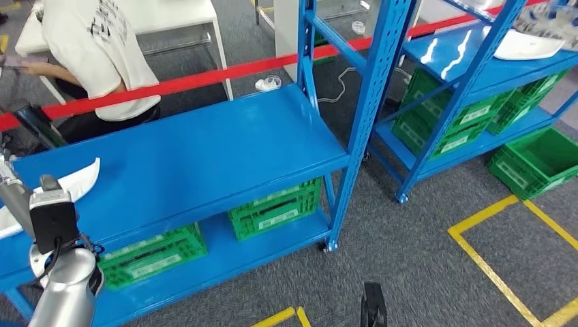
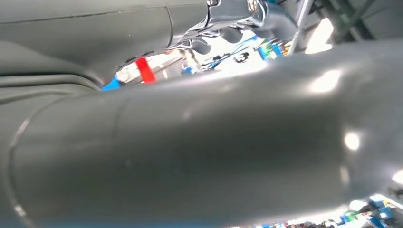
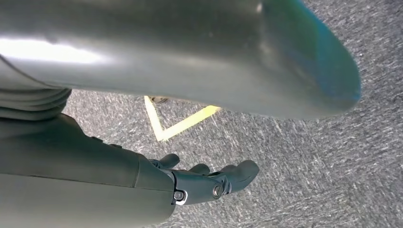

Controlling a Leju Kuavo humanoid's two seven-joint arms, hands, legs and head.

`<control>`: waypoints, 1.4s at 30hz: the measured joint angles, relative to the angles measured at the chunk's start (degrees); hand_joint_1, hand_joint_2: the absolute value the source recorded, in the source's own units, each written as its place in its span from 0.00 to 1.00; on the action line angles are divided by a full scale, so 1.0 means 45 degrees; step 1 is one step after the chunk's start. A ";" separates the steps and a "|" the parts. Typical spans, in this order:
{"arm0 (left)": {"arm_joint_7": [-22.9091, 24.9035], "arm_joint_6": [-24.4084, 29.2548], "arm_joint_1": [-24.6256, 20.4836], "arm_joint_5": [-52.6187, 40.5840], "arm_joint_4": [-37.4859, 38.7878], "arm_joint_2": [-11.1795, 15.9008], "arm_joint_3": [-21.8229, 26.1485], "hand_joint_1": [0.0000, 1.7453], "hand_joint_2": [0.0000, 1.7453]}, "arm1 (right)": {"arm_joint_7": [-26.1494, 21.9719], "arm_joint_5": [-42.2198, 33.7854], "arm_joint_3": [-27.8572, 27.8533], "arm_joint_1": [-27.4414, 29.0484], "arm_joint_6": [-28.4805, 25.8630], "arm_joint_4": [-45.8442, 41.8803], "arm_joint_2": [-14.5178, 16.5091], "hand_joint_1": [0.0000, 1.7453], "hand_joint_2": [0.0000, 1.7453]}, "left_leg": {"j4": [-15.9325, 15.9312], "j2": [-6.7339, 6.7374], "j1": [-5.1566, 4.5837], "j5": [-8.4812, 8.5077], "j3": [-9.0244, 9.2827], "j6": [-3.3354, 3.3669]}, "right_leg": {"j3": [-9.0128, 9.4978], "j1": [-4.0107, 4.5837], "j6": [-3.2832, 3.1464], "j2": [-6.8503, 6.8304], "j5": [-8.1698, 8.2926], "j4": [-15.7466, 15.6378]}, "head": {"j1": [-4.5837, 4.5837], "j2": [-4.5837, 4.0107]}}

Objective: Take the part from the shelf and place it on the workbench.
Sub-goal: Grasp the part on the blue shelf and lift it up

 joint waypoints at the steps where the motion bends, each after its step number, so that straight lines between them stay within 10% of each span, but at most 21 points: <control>1: -0.0001 -0.0007 0.0007 0.0106 0.0026 0.0012 -0.0106 0.00 0.00 | 0.0018 -0.0016 0.0000 0.0002 -0.0040 0.0001 -0.0001 0.00 0.00 | -0.0026 -0.0020 0.0004 -0.0021 -0.0004 0.0006 | 0.0007 0.0007 -0.0011 -0.0015 -0.0001 -0.0029 | 0.0013 0.0000; 15: -0.0001 -0.0453 -0.0187 0.0342 0.1139 0.0036 -0.1670 0.00 0.00 | 0.0076 -0.0098 -0.0013 0.0023 -0.0363 0.0000 -0.0050 0.00 0.00 | -0.0048 -0.0052 -0.0017 -0.0125 0.0038 0.0168 | 0.0169 0.0003 0.0130 -0.0041 -0.0003 -0.0291 | 0.0031 0.0000; 19: -0.0001 -0.0940 -0.0473 0.0391 0.2224 0.0033 -0.2357 0.00 1.00 | 0.0300 0.0006 -0.0018 0.0069 -0.0387 0.0001 -0.0070 0.00 0.00 | -0.0050 -0.0032 -0.0019 -0.0122 0.0075 0.0193 | 0.0193 0.0003 0.0215 -0.0033 0.0017 -0.0316 | 0.0027 0.0000; 33: 0.0649 -0.3999 -0.2261 -0.0685 0.5382 -0.0586 -0.3716 0.00 1.00 | 0.1568 0.0303 -0.0015 0.0185 -0.1079 0.0022 0.0302 0.00 0.00 | -0.0074 -0.0033 -0.0015 -0.0119 0.0098 0.0188 | 0.0217 0.0007 0.0212 -0.0034 0.0012 -0.0311 | 0.0029 0.0000; 42: 0.2636 -0.3732 -0.3303 -0.1847 0.6729 -0.0750 -0.4534 0.00 1.00 | 0.2045 0.0403 -0.0015 0.0326 -0.1333 0.0039 0.0596 0.00 0.00 | -0.0086 -0.0033 -0.0015 -0.0113 0.0102 0.0182 | 0.0221 0.0009 0.0211 -0.0033 0.0013 -0.0309 | 0.0031 -0.0001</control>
